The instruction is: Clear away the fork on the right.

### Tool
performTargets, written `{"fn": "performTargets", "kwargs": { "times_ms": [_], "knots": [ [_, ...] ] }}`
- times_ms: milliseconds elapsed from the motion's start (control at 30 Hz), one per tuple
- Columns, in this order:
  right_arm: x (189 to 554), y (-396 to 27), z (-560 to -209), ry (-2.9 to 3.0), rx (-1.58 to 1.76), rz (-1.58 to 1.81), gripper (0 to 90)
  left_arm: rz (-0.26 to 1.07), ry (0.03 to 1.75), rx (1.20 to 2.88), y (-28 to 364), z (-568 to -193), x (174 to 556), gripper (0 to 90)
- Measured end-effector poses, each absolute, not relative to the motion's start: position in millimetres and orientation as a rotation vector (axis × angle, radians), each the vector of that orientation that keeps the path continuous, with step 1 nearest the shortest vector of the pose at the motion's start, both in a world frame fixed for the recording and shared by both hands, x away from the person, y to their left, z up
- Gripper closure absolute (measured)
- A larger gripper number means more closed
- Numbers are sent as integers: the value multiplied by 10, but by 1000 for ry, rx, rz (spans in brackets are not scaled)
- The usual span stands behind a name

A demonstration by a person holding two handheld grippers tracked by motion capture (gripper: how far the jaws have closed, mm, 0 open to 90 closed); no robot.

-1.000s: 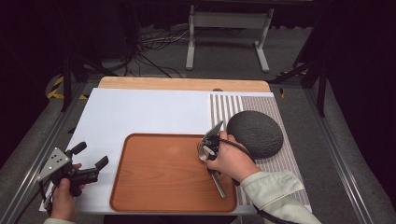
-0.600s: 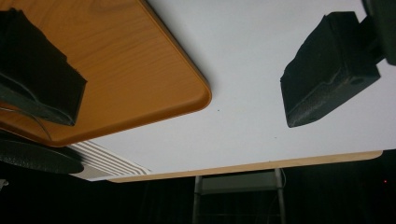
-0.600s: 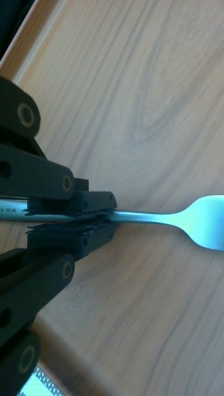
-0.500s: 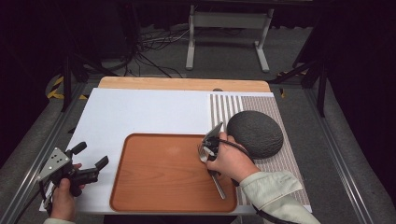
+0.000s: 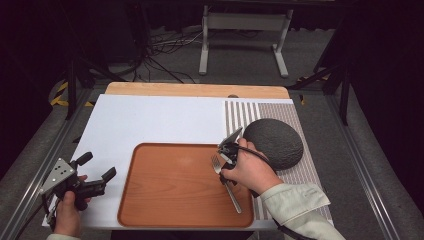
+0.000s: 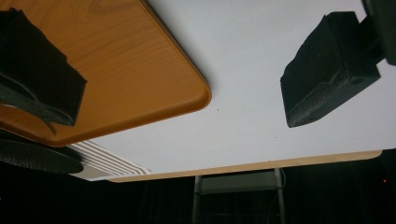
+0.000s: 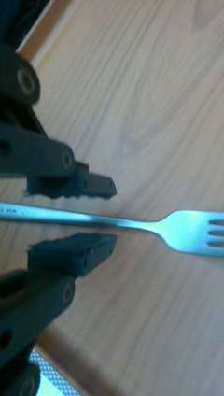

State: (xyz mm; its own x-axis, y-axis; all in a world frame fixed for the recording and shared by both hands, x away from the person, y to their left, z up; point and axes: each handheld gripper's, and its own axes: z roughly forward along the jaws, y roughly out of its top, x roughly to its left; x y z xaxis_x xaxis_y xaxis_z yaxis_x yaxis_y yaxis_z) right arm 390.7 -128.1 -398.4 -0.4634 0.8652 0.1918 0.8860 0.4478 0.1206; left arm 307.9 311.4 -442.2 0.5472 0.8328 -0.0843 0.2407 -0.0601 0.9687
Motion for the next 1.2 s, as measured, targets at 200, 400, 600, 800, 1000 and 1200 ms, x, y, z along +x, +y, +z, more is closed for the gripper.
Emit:
{"fn": "performTargets", "kwargs": {
  "times_ms": [200, 400, 600, 800, 1000, 1200],
  "knots": [
    [3876, -1275, -3921, -2691, -1396, -618, 299, 625, 932, 1599, 3115, -4421, 3078, 8],
    [3859, -1286, -3948, -2909, -1081, -822, 181, 624, 931, 1599, 3114, -4420, 3078, 8],
    [3834, -1275, -3996, -2989, -767, -1029, 290, 621, 930, 1604, 3106, -4422, 3079, 8],
    [3837, -1259, -4063, -3063, -510, -1102, 635, 621, 929, 1605, 3108, -4424, 3083, 8],
    [3872, -1243, -4158, -3066, -472, -1023, 900, 622, 929, 1600, 3108, -4424, 3080, 8],
    [3901, -1254, -4236, -3083, -499, -967, 900, 619, 930, 1604, 3104, -4421, 3078, 8]
  ]
}}
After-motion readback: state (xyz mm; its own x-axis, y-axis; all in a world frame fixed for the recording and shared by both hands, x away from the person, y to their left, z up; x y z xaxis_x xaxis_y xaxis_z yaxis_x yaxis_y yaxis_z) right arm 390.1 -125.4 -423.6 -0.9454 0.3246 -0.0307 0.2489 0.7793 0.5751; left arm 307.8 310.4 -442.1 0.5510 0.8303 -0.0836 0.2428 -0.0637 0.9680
